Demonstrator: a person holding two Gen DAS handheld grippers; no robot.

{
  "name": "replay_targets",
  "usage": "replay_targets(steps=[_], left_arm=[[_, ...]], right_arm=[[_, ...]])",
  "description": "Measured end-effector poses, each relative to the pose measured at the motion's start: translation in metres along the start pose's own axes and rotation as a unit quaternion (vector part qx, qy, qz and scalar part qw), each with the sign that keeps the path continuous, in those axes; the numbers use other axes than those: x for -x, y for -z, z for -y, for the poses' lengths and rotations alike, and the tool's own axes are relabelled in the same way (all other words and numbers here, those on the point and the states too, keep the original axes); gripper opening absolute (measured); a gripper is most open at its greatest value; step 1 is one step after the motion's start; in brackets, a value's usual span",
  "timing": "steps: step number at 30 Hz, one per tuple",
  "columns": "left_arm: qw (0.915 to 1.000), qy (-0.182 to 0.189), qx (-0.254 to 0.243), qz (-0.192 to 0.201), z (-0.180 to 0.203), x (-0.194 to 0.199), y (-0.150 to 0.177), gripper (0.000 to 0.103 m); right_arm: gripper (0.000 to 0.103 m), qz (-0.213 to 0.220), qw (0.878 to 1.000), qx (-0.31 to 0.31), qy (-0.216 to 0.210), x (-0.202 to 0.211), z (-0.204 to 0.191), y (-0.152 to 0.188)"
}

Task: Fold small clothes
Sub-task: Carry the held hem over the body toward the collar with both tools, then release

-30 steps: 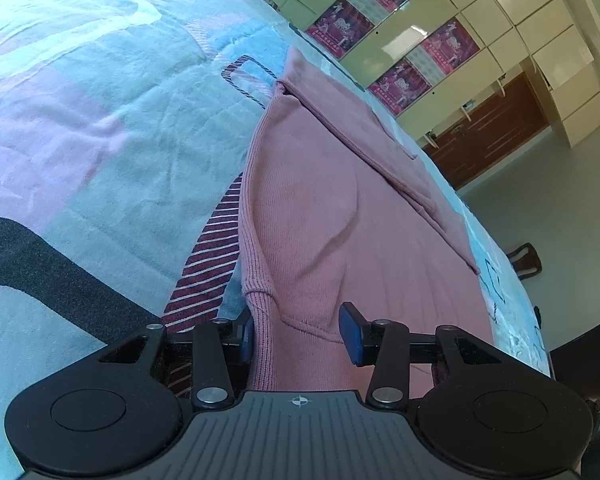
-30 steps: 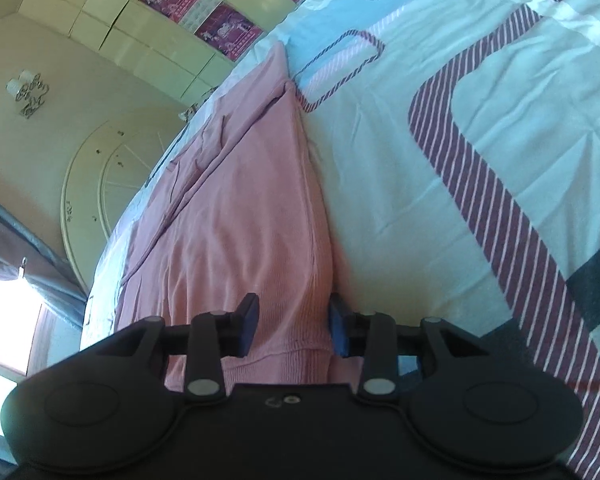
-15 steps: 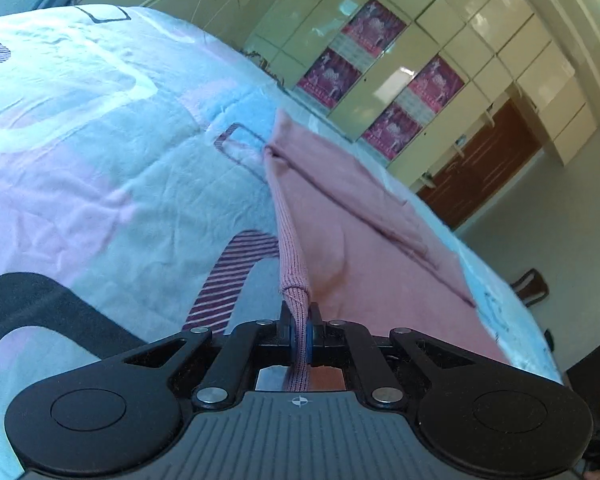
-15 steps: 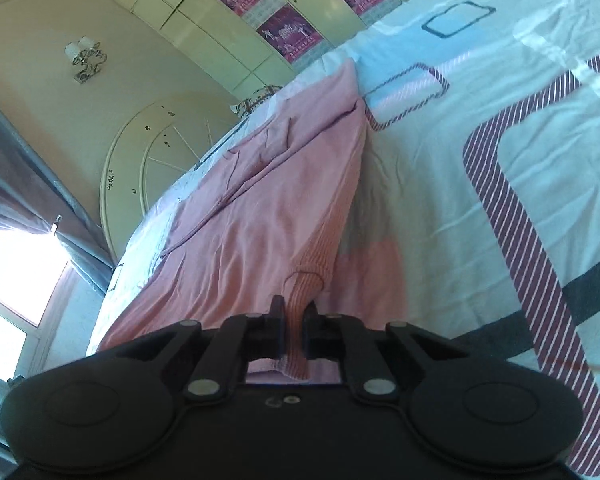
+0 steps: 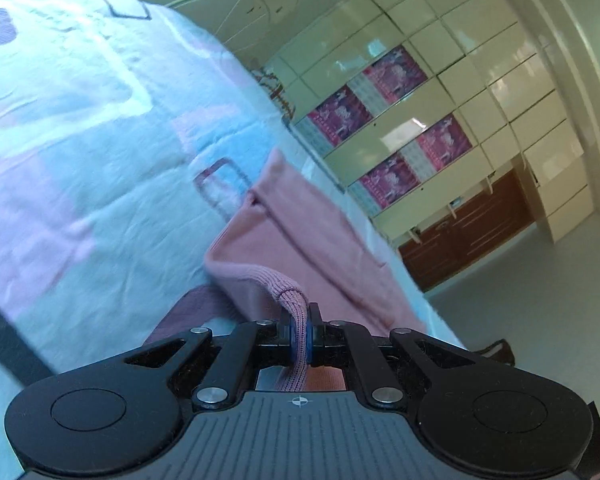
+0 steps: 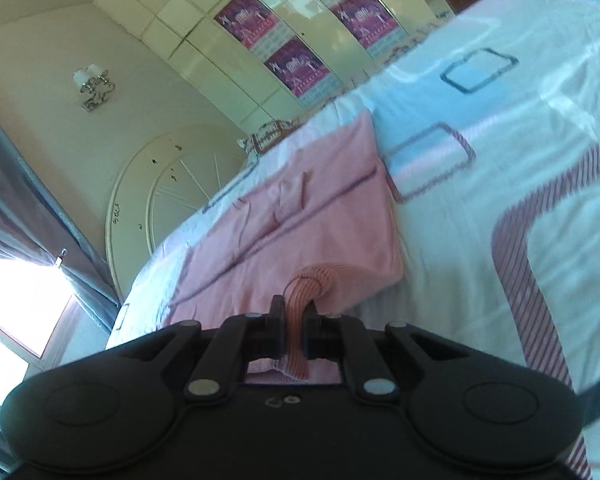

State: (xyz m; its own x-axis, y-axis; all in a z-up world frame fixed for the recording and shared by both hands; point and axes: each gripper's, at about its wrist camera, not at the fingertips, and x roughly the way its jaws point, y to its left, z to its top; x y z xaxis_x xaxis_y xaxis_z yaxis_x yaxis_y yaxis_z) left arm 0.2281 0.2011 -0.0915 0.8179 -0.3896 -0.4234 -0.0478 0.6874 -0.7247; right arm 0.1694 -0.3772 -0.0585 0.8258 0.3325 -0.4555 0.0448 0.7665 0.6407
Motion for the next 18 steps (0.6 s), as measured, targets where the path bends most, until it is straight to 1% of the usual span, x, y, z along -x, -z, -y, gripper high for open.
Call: replay_targets(steps=[3,5,8,11,13,15,18], left_arm=[[0.9996,0.011,-0.017,0.018,0.03,-0.038,-0.037,0.004],[0.9994,0.009,-0.028,0.019,0.049,-0.072,-0.063,0.004],[0.9993,0.004,-0.036,0.012,0.065,-0.128,-0.099,0.004],[0.9995,-0.005,-0.029,-0.004,0.07,-0.186,-0.127,0.004],[0.9991,-0.017,-0.031,-0.022,0.069,-0.224,-0.143,0.004],[0.9979,-0.031,-0.034,-0.045,0.067,-0.26,-0.154,0.004],[0.9949,-0.049,-0.051,-0.071,0.062,-0.304,-0.16,0.004]], right_arm=[[0.007,0.029,0.999,0.021,0.004,-0.023,-0.017,-0.043],[0.007,0.041,0.999,0.025,0.01,-0.045,-0.025,-0.073],[0.007,0.05,0.998,0.031,0.034,-0.09,-0.035,-0.116],[0.007,0.041,0.998,0.014,0.054,-0.139,-0.03,-0.151],[0.008,0.033,0.998,-0.003,0.061,-0.17,-0.022,-0.167],[0.008,0.019,0.997,-0.025,0.07,-0.201,-0.009,-0.179],[0.008,-0.001,0.995,-0.053,0.09,-0.243,0.012,-0.187]])
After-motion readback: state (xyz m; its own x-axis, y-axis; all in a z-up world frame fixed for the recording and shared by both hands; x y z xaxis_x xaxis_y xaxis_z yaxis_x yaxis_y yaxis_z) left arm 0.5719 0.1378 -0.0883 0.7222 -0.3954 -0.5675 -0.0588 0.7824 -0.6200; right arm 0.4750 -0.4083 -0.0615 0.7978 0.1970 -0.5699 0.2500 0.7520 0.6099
